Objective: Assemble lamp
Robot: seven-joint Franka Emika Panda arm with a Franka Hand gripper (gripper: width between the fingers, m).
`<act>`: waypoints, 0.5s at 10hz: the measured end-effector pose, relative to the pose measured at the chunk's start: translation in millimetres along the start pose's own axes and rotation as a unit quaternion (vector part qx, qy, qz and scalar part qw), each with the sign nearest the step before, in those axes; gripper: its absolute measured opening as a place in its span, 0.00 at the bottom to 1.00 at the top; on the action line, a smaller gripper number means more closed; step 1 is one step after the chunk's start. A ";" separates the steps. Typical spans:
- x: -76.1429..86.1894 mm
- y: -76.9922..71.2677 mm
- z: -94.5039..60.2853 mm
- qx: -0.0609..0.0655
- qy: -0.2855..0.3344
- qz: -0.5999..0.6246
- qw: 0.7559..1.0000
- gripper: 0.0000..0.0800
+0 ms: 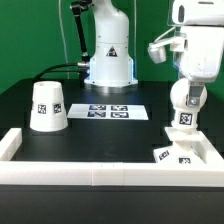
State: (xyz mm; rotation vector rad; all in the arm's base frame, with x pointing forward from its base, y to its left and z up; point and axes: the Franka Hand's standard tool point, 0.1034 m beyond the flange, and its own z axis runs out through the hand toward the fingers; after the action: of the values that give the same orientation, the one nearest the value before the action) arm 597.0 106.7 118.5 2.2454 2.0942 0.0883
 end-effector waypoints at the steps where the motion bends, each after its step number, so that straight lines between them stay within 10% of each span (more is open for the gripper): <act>1: -0.3 -0.2 0.2 0.000 0.000 0.006 1.000 0.87; 5: -1.5 0.0 0.5 0.001 0.000 0.025 1.000 0.87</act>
Offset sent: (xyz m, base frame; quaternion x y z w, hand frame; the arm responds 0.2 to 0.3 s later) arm 0.0000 0.0000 0.0000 0.0000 0.0000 0.0000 1.0000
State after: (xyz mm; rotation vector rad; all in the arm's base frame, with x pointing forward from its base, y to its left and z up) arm 596.9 105.2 118.0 2.2981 2.0392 0.0893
